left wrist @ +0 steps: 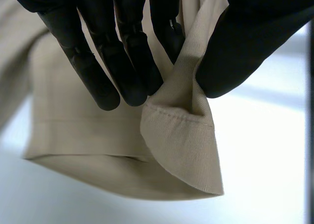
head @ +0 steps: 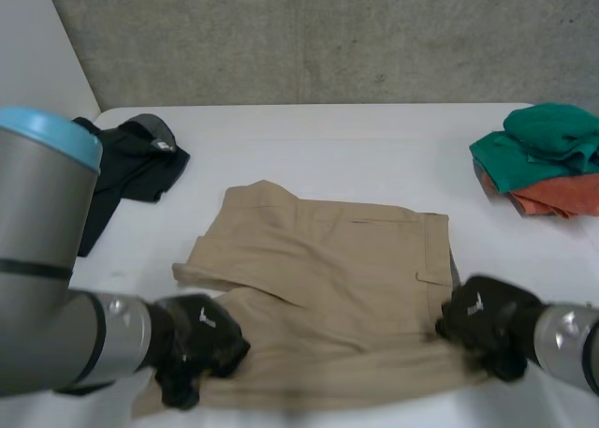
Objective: Fold the laundry.
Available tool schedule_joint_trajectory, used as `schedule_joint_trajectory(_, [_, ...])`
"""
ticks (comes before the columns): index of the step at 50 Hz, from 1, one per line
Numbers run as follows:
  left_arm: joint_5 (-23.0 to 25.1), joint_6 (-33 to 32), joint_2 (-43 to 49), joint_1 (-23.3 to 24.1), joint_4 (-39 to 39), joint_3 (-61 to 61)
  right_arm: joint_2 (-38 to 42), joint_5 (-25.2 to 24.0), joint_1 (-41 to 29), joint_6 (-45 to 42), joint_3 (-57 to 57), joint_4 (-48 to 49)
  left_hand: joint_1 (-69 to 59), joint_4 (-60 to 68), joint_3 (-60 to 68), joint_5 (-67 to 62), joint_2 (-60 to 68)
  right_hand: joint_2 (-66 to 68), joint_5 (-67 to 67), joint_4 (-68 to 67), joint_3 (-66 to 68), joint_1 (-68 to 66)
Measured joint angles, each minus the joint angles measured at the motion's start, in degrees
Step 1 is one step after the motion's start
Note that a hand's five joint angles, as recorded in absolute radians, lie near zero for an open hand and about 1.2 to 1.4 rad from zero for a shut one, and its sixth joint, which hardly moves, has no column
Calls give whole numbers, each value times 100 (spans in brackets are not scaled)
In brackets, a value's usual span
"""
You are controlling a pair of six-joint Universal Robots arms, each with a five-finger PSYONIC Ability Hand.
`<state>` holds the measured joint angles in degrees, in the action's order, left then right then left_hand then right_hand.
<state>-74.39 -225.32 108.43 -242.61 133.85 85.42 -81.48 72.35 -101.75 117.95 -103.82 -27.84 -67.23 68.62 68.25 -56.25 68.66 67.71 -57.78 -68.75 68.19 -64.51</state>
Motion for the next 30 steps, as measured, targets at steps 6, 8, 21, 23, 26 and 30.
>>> schedule_joint_trajectory(6, [-198,61,619,-22,503,-1222,620,217,-151,1206,730,998,0,1,0,0,0,0,0,0,0,0])
schedule_joint_trajectory(8, [-329,113,983,-3,866,-1879,905,475,-257,1652,1063,1468,0,1,0,0,0,0,0,0,0,0])
schedule_joint_trajectory(21, [-1258,124,3317,93,2600,-4942,2388,1816,-697,2413,2309,3971,4,3,0,0,-4,-51,16,15,-54,49])
schedule_joint_trajectory(23, [-1285,140,3553,102,2662,-5185,2591,1917,-728,2406,2412,4275,1391,-1336,-1436,1207,-1445,-1642,1485,1467,-1605,1548])
schedule_joint_trajectory(26, [-1211,204,3779,136,2735,-5392,2897,2093,-784,2393,2555,4719,4477,-4047,-3953,3881,-4126,-4582,4425,4328,-4359,4401])
schedule_joint_trajectory(30, [-1079,333,3720,148,2834,-5298,3096,2431,-809,2432,2643,5106,5631,-5723,-5603,5337,-5693,-5577,5462,5621,-5606,5189])
